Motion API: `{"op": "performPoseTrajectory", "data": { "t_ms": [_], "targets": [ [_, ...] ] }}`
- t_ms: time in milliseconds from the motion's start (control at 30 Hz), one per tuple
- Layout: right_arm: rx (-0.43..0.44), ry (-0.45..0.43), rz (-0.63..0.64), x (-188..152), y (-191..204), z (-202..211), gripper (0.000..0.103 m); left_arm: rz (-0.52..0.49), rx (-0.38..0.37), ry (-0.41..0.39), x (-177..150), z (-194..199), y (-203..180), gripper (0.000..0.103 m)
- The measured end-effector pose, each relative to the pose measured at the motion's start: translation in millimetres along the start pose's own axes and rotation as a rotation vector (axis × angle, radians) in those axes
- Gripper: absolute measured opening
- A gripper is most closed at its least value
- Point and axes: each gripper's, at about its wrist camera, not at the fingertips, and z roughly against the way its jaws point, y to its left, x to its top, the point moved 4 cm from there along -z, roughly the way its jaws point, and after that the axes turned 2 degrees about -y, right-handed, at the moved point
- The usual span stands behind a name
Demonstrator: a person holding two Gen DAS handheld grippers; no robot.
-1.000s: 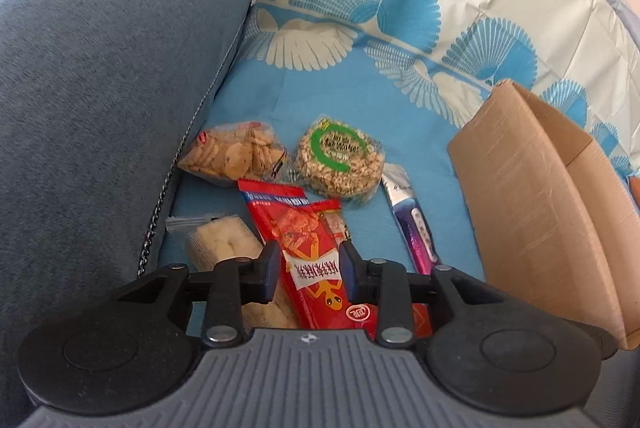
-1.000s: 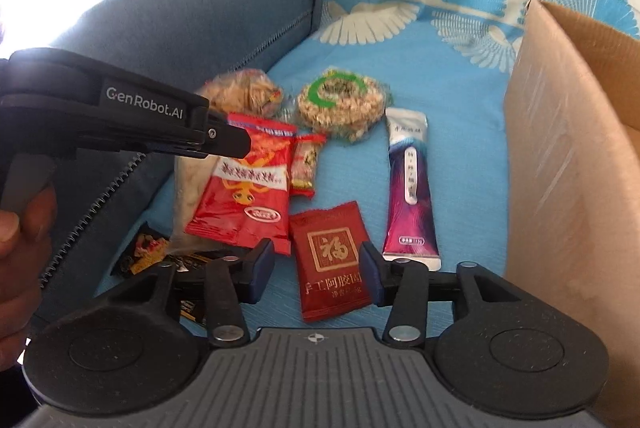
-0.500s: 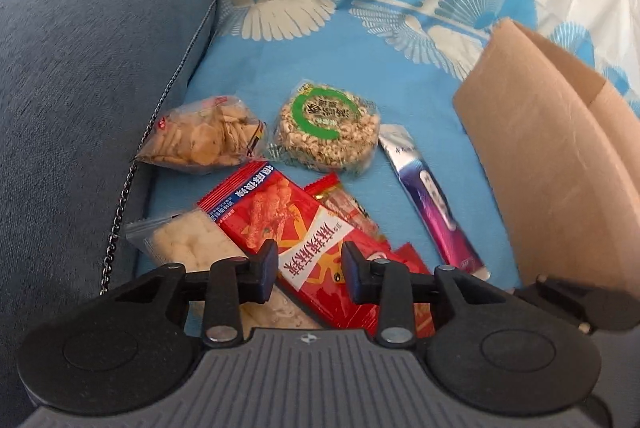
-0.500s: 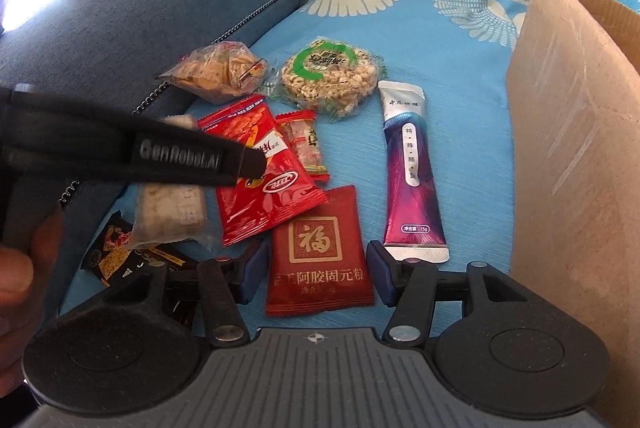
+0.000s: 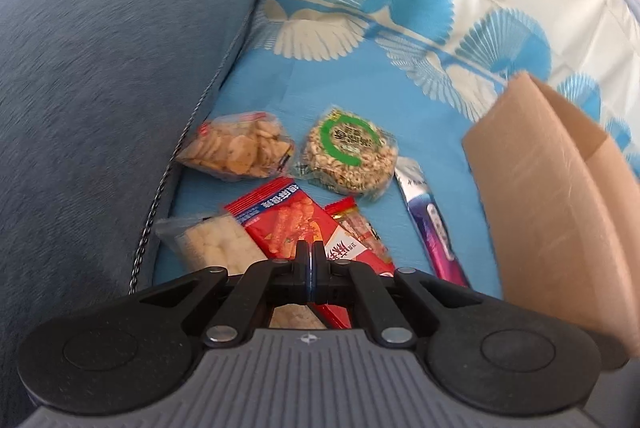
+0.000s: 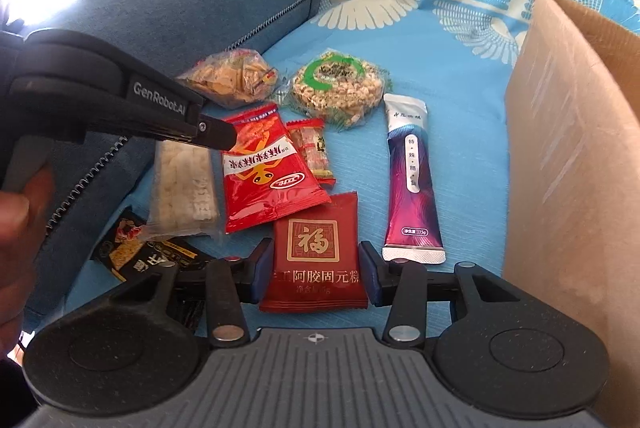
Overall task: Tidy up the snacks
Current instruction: 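Grasp the red square packet with the right tool while the left tool grasps the red chip bag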
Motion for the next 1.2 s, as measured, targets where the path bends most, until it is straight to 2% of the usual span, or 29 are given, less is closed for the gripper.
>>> {"op": "performPoseTrajectory", "data": {
  "t_ms": [100, 200, 333, 467, 600, 633, 733, 800, 1033, 1200],
  "targets": [
    [-0.004, -0.002, 0.007, -2, 3, 6, 0.047, 0.080, -0.021, 0.009, 1, 0, 9, 0.004],
    [-0.026, 0.025, 0.033, -5, 7, 5, 0.047, 0.122, -0.030, 0.021, 2, -3, 11, 0.018],
    [-0.043, 0.059, 0.035, -8, 6, 0, 0.047, 0.068, -0.017, 0.031, 2, -11, -4, 0.047],
    [-0.045, 0.062, 0.017, -8, 3, -1, 0.047, 0.040, -0.010, 0.062, 0, -25, -17, 0.066],
    [-0.045, 0.070, -0.023, -6, -6, -2, 0.047, -0.010, 0.070, 0.073, -1, -33, -24, 0.070],
    [-0.042, 0.073, -0.038, -6, -8, -2, 0.047, -0.007, 0.080, 0.071, -1, -33, -24, 0.074],
    [-0.038, 0.077, -0.062, -5, -11, -2, 0.048, 0.008, 0.145, 0.055, 1, -33, -23, 0.077],
    [-0.041, 0.077, -0.051, -6, -10, -3, 0.048, 0.036, 0.162, 0.052, 2, -32, -20, 0.081],
    [-0.043, 0.076, -0.030, -4, -10, -5, 0.048, -0.008, 0.242, 0.030, 6, -32, -24, 0.081],
    [-0.050, 0.074, -0.024, -4, -9, -3, 0.048, -0.020, 0.284, 0.083, 1, -41, -19, 0.082]
  ]
}}
